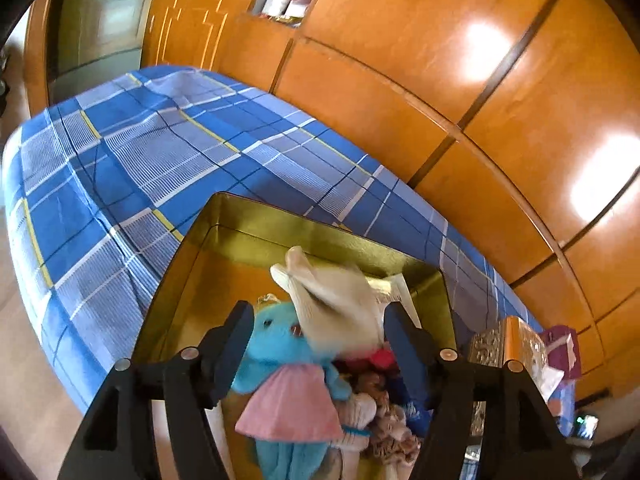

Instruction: Organize soft objects

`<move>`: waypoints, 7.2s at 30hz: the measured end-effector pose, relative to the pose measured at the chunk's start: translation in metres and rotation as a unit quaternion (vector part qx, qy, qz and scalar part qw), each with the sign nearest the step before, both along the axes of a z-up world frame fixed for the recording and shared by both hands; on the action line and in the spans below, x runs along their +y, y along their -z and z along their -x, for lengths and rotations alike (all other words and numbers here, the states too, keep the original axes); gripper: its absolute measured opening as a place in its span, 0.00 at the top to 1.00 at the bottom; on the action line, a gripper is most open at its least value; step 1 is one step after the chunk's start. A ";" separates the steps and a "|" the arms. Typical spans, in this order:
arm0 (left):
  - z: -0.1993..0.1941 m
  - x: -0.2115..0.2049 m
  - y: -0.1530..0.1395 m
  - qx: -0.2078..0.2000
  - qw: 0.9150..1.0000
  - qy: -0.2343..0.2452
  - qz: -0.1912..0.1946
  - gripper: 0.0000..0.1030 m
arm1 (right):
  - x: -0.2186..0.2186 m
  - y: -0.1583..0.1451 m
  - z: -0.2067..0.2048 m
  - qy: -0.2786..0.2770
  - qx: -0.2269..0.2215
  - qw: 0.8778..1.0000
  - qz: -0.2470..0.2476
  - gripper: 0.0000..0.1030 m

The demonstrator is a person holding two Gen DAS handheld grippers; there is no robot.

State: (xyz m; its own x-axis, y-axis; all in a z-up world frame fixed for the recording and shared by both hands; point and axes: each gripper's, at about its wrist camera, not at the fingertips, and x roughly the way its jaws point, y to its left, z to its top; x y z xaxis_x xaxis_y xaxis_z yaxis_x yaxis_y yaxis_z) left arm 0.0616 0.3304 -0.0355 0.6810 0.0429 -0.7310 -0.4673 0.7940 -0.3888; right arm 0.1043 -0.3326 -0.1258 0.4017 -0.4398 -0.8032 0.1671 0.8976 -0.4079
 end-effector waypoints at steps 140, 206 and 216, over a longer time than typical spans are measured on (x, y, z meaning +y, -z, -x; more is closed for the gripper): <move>0.115 -0.093 -0.011 -0.013 0.980 0.005 -0.200 0.09 | 0.437 -0.091 0.144 -0.343 -0.136 0.908 -0.198 0.34; 0.114 -0.137 -0.015 -0.023 0.975 0.023 -0.218 0.00 | 0.393 -0.096 0.176 -0.305 -0.203 0.913 -0.177 0.34; 0.117 -0.137 -0.015 -0.038 0.972 0.019 -0.231 0.01 | 0.393 -0.097 0.179 -0.307 -0.208 0.912 -0.173 0.34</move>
